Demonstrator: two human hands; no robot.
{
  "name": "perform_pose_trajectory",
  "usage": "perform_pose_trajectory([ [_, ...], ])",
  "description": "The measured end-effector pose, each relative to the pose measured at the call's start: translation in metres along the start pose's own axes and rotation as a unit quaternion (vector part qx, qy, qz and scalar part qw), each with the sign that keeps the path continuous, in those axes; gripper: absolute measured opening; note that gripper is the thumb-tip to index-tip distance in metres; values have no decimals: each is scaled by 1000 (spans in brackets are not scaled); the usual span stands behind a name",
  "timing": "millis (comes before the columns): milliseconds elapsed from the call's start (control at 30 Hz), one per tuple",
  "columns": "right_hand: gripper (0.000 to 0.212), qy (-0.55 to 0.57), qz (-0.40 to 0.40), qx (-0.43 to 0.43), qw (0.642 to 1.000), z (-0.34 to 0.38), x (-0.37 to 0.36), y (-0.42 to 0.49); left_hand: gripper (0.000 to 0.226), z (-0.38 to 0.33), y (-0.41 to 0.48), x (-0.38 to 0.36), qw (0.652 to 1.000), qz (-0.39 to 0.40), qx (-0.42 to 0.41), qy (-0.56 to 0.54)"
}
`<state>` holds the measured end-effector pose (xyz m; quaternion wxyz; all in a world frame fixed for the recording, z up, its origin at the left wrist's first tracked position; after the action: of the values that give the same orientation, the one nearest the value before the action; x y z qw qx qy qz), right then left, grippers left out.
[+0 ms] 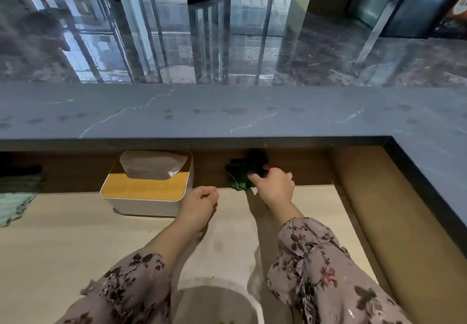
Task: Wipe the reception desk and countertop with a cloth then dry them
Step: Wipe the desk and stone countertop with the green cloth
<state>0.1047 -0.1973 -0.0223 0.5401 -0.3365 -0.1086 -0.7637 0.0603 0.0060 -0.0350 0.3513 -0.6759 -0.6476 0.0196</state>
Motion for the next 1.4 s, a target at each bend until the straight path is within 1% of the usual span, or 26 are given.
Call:
perform_pose_trajectory([
  [100, 52, -136, 38, -3, 990, 9, -21, 13, 24, 4, 4, -1, 999, -3, -3, -35],
  [133, 53, -166, 44, -9, 985, 12, -29, 14, 24, 8, 5, -2, 999, 1, 6, -47],
  [167, 51, -188, 44, -1, 981, 13, -36, 18, 22, 8, 4, -3, 998, 4, 8, -58],
  [233, 43, -185, 28, 7, 982, 12, -41, 22, 18, 8, 1, -2, 997, 8, 15, -75],
  [267, 38, -159, 25, 1, 987, 10, -38, 21, 16, 10, 0, -2, 996, 12, 22, -90],
  [367, 26, -16, 0, 5, 1000, 5, -22, 14, 11, 11, -6, -2, 989, 29, 53, -135],
  [467, 26, 81, -31, 65, 994, 10, 2, -8, 17, 12, -12, -11, 977, 70, 97, -177],
  [500, 26, 125, -30, 89, 988, 11, 9, -19, 25, 11, -19, -16, 970, 87, 119, -193],
  [567, 20, 207, -23, 129, 970, 11, 22, -45, 56, 6, -31, -26, 954, 128, 150, -226],
  [600, 19, 230, -21, 146, 962, 10, 27, -59, 65, 1, -38, -32, 947, 156, 150, -237],
  [633, 18, 248, -14, 159, 956, 5, 33, -75, 66, -6, -50, -38, 940, 179, 147, -250],
  [700, 20, 277, 6, 170, 946, -7, 37, -102, 54, -15, -65, -45, 934, 203, 137, -259],
  [800, 27, 272, 16, 181, 945, -28, 45, -136, 36, -17, -88, -58, 934, 219, 101, -264],
  [867, 32, 281, 38, 168, 944, -43, 53, -153, 25, -16, -103, -65, 935, 218, 71, -270],
  [933, 31, 320, 71, 137, 935, -57, 67, -169, 29, -12, -119, -73, 938, 223, 35, -264],
  [1000, 32, 405, 107, 93, 903, -66, 83, -180, 35, -7, -133, -77, 938, 231, 4, -260],
  [1067, 40, 466, 134, 35, 874, -75, 98, -190, 36, -4, -148, -79, 943, 226, -19, -244],
  [1100, 43, 463, 151, 20, 873, -77, 103, -195, 36, -3, -155, -80, 947, 222, -30, -229],
  [1133, 43, 441, 164, 26, 882, -79, 107, -198, 35, -2, -164, -81, 951, 219, -39, -216],
  [1167, 38, 413, 171, 43, 893, -80, 110, -201, 35, -1, -171, -81, 952, 218, -46, -211],
  [1267, 11, 355, 132, 105, 920, -80, 122, -206, 34, 2, -186, -77, 959, 197, -54, -196],
  [1333, 12, 320, 120, 131, 931, -79, 127, -214, 32, 5, -196, -71, 970, 161, -52, -172],
  [1400, 7, 291, 114, 151, 938, -75, 130, -217, 25, 5, -199, -65, 985, 118, -55, -112],
])
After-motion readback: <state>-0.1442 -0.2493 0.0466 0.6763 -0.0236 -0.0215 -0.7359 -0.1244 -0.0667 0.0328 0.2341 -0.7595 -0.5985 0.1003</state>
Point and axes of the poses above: each hand's wrist, its own y-axis towards the middle knuckle, its own x-axis out of the back of the hand, z = x × y, the point moved 7 cm from there along y, towards the middle knuckle, and after that the axes turned 15 degrees about y, right-handed, at the moved point
